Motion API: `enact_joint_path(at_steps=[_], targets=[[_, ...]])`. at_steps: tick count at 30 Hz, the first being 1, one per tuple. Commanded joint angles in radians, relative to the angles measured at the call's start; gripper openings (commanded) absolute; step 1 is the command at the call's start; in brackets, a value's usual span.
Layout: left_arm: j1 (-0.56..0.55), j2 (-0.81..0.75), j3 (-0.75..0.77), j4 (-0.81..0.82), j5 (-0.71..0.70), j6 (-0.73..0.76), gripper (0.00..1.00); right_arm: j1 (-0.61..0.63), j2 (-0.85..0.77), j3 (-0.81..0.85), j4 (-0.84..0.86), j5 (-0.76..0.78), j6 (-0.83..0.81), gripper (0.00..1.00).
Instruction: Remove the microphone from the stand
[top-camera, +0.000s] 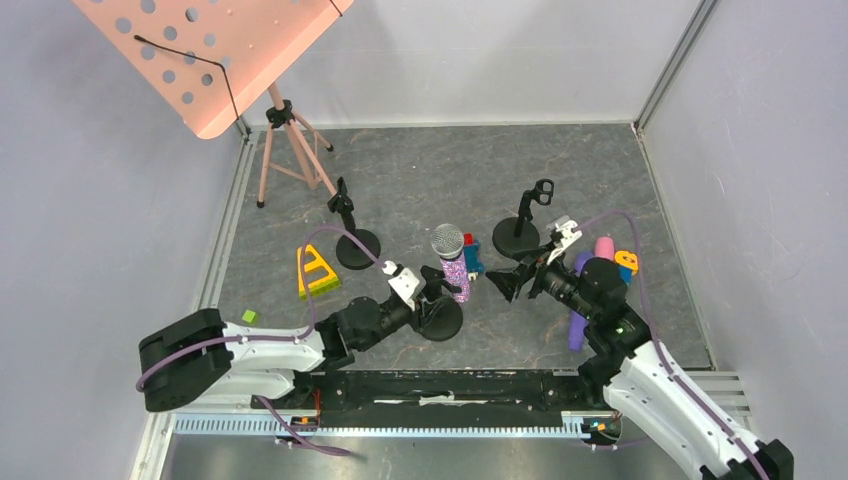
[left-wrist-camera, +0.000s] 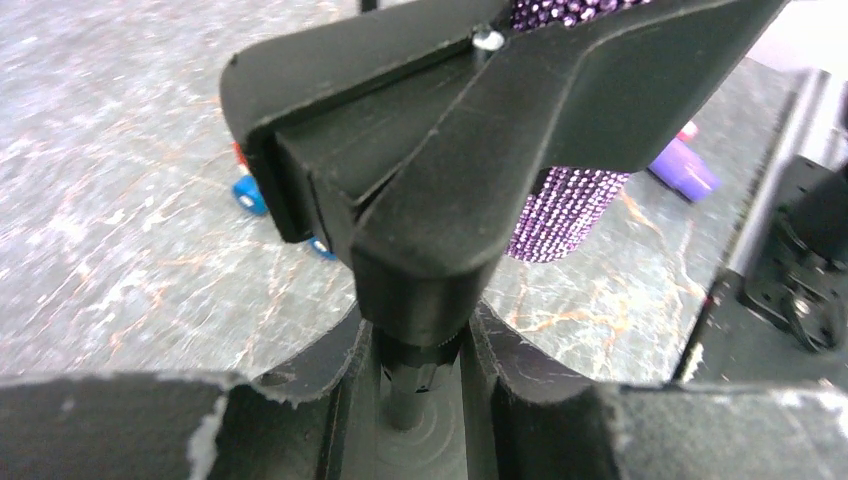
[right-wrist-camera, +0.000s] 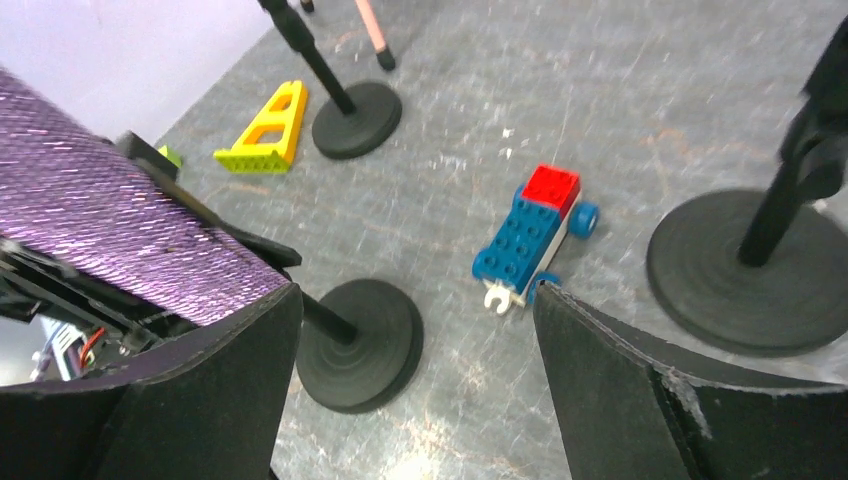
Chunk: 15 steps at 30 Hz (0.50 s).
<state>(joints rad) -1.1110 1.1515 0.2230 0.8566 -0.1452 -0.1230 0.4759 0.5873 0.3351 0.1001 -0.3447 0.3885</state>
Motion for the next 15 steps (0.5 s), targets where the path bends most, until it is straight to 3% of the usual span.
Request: enact_joint_path(at_steps=[1,7,12,15], targets=[[-0.107,0.029,0.014,0.030,-0.474,-0.106,0.02,0.043,-0.100,0.077,-0.095,0.191,-0.067,0.90],[-0.207,0.150,0.107,0.052,-0.728,-0.089,0.02,0.073,-0.083,0.084,-0.058,0.083,-0.107,0.90],[-0.214,0.217,0.173,-0.014,-0.754,-0.118,0.03,0.128,-0.128,0.047,0.011,0.152,-0.129,0.90],[-0.216,0.222,0.165,-0.005,-0.735,-0.126,0.10,0.152,-0.128,0.036,0.053,0.165,-0.116,0.90]])
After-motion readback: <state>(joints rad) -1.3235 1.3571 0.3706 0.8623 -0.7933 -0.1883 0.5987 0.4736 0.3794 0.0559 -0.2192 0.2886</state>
